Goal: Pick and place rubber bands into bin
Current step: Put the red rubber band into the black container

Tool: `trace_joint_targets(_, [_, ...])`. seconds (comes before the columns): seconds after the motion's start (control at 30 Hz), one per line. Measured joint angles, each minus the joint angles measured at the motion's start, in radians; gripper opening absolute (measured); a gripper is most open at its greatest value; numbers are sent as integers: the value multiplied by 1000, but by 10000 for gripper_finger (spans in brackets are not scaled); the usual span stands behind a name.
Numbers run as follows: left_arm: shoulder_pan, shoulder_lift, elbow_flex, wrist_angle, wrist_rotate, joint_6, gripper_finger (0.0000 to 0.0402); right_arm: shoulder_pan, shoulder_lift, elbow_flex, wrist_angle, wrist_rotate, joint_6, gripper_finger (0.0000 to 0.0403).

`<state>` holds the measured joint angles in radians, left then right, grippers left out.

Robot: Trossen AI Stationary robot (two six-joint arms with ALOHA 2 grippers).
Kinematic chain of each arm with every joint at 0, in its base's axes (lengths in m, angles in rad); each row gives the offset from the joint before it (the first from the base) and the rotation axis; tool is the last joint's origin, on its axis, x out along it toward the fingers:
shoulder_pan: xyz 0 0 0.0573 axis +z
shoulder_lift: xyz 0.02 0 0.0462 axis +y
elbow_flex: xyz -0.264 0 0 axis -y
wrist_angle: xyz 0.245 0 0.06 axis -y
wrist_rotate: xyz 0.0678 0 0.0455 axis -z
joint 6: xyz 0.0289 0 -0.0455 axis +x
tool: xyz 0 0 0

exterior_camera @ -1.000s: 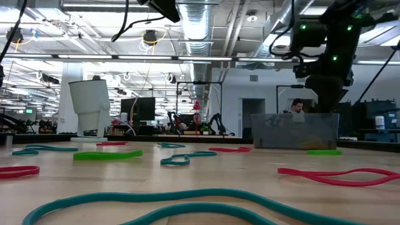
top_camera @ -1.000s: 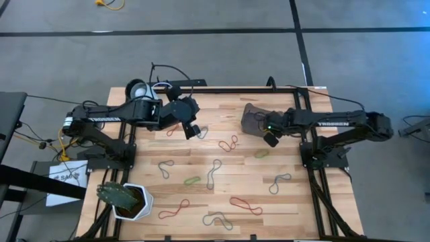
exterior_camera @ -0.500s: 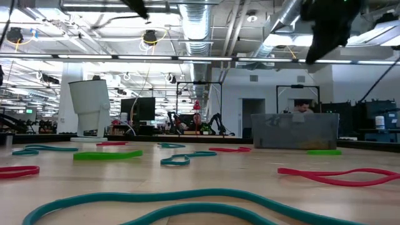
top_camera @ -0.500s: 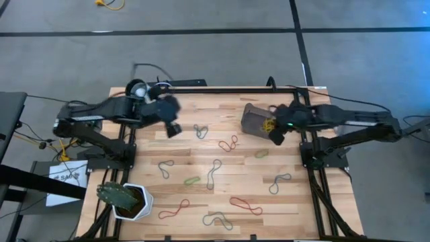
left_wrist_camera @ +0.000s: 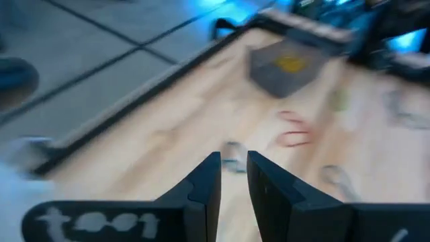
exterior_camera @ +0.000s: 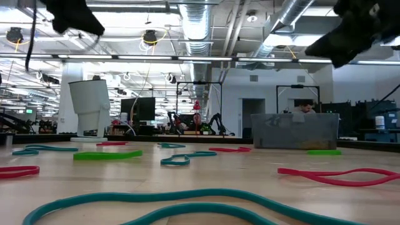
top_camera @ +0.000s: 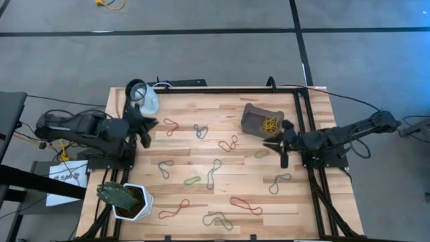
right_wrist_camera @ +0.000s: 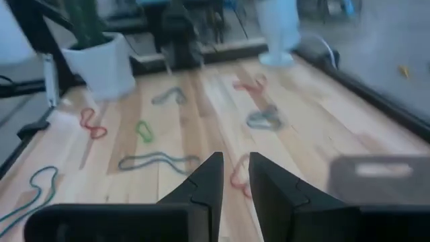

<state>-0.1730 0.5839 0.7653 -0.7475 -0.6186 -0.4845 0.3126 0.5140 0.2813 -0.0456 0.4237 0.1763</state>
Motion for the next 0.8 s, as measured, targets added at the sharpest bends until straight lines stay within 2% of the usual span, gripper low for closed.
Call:
trace_joint_targets(0.1, [12,-42,-143,200,64,30,62,1,14,-101,211,1,-64,66])
trace_joint_targets(0.27, [95,20,-282,405,8,-10,62,-35,39,-159,384,34,-81,66])
trace_joint_targets(0.4, [207,128,-308,408,59,-73,62,-82,50,-161,434,50,-80,66])
trace_joint_targets(0.63, [338,363,-311,482,249,-78,62,-119,50,-162,437,49,-80,66])
trace_joint_targets(0.8, [395,534,-311,576,255,-49,62,-119,50,-162,433,47,-80,66])
